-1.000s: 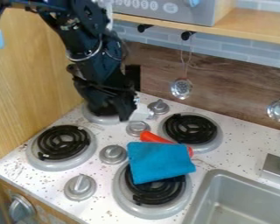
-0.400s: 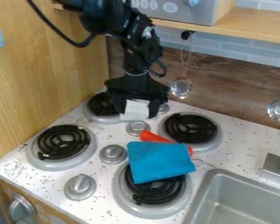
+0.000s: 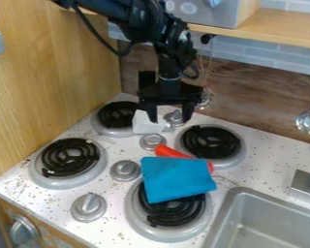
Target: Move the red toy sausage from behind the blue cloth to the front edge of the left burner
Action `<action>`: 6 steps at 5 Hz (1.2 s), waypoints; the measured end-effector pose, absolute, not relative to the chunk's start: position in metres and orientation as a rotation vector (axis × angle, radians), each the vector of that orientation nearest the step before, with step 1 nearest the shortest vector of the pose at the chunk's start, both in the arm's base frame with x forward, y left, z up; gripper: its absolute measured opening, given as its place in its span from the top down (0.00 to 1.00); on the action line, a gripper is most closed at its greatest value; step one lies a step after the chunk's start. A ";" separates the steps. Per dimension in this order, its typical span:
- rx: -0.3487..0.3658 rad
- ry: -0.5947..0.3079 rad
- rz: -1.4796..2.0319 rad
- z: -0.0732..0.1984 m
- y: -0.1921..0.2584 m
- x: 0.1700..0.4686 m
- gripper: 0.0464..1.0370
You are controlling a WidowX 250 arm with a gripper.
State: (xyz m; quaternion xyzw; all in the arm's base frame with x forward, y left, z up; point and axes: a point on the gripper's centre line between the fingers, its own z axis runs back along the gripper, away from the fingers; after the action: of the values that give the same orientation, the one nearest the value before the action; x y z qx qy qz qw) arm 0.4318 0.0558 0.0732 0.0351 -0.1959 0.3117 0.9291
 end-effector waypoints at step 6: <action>0.115 -0.331 1.061 0.017 0.068 0.431 0.05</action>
State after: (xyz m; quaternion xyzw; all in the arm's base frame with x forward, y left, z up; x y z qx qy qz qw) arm 0.4307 0.0678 0.0170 0.0545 -0.1572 0.5035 0.8478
